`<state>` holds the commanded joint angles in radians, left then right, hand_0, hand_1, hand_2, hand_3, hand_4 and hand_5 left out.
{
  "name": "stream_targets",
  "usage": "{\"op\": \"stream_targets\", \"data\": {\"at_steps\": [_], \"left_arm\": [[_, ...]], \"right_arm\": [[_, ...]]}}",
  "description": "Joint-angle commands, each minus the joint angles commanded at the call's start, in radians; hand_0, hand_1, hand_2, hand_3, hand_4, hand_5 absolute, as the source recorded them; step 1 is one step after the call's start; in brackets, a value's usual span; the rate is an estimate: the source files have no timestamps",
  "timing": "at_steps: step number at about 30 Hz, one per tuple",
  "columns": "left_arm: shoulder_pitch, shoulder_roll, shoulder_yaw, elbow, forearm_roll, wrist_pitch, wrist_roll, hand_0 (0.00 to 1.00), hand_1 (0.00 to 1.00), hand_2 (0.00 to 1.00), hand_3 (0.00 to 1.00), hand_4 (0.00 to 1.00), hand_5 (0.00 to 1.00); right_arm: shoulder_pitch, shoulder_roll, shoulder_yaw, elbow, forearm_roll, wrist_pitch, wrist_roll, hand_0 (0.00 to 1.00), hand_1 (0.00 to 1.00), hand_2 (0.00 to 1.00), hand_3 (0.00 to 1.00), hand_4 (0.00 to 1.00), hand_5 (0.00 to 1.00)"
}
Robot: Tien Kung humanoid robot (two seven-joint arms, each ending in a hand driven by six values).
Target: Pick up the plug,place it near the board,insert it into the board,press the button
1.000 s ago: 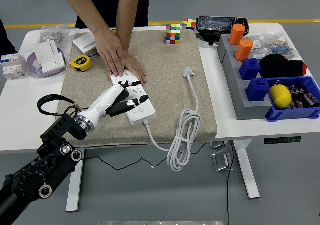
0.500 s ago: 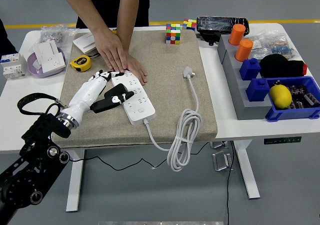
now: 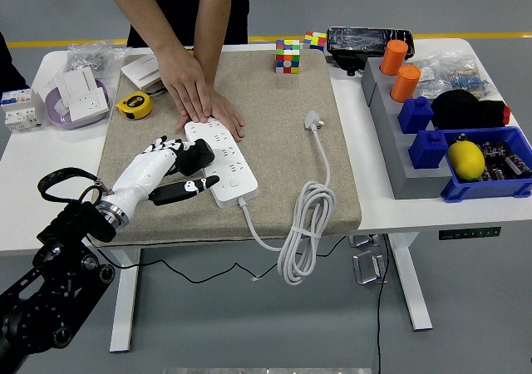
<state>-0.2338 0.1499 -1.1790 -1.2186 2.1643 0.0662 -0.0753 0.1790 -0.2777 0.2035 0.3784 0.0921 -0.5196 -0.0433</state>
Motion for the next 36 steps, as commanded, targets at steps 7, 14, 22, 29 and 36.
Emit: {"op": "stream_targets", "data": {"at_steps": [7, 14, 22, 29, 36], "left_arm": [[-0.018, -0.004, 0.025, 0.020, 0.003, 0.000, -0.004, 0.998, 0.962, 0.925, 0.876, 0.998, 0.998], [-0.037, -0.007, 0.044, 0.043, 0.008, 0.000, -0.008, 0.998, 0.964, 0.925, 0.872, 0.998, 0.998], [-0.064, -0.010, 0.061, 0.062, 0.013, 0.001, -0.013, 0.998, 0.963, 0.926, 0.872, 0.998, 0.998], [-0.077, -0.010, 0.070, 0.062, 0.018, 0.001, -0.015, 0.998, 0.964, 0.926, 0.871, 0.998, 0.998], [-0.079, -0.007, 0.075, 0.053, 0.020, -0.001, -0.015, 0.998, 0.964, 0.926, 0.871, 0.998, 0.998]], "right_arm": [[-0.001, -0.001, -0.001, 0.000, 0.000, 0.000, 0.000, 0.813, 0.763, 0.730, 0.752, 0.998, 0.998], [0.002, -0.001, 0.002, 0.001, -0.001, 0.000, 0.000, 0.813, 0.763, 0.729, 0.751, 0.998, 0.998], [0.004, -0.003, 0.001, 0.000, 0.001, 0.000, 0.000, 0.813, 0.763, 0.730, 0.751, 0.998, 0.998], [0.007, -0.003, 0.005, 0.001, 0.000, 0.000, 0.000, 0.813, 0.762, 0.729, 0.751, 0.998, 0.998], [0.006, -0.002, 0.004, 0.001, 0.001, 0.000, 0.000, 0.813, 0.762, 0.729, 0.751, 0.998, 0.998]]}}
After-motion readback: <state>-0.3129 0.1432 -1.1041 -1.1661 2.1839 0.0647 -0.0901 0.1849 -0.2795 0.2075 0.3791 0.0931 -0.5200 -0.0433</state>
